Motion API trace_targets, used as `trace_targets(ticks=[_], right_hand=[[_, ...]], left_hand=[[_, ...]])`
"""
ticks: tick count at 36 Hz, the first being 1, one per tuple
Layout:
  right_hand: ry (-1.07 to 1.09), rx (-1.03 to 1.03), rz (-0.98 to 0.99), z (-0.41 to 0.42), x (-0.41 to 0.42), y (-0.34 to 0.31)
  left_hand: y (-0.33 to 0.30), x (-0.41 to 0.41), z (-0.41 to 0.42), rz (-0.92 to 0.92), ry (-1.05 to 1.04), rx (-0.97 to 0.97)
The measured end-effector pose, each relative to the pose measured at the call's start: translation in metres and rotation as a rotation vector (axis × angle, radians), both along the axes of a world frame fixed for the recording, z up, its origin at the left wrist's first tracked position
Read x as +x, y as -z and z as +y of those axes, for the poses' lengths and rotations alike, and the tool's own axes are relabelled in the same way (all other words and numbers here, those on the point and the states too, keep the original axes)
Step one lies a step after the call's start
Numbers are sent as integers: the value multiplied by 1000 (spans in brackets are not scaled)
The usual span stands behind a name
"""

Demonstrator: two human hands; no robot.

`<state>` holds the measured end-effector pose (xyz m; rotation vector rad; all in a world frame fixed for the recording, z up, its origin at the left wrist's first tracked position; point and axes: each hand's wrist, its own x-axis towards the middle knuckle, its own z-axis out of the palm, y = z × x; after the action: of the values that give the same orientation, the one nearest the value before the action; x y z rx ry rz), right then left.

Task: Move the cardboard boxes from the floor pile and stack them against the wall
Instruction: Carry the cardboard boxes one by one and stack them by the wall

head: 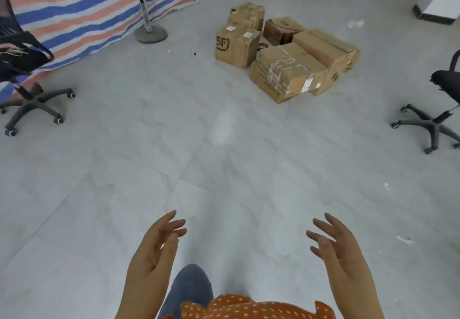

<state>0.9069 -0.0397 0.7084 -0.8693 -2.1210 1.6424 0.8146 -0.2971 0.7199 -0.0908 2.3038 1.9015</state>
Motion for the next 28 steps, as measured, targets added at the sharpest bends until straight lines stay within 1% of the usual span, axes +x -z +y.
trace_targets(ticks=[4, 9, 10, 11, 14, 19, 23, 28], right_hand=[[7, -13, -53, 22, -58, 15], [75, -11, -39, 39, -154, 28], [85, -17, -43, 38, -164, 26], [102, -28, -32, 41, -188, 27], [151, -48, 19, 42, -244, 20], [148, -24, 18, 50, -350, 2], [217, -20, 3, 68, -403, 3], [237, -39, -24, 104, -459, 9]], left_hand=[[12, -67, 16, -38, -6, -40], [15, -176, 29, -16, 42, -35], [13, -189, 30, -5, 48, -53], [13, -219, 31, -1, 72, -65], [-3, -284, 38, 11, 130, -58], [-23, -403, 53, 25, 231, -95], [-22, -465, 72, 22, 256, -91], [-15, -530, 113, 9, 282, -75]])
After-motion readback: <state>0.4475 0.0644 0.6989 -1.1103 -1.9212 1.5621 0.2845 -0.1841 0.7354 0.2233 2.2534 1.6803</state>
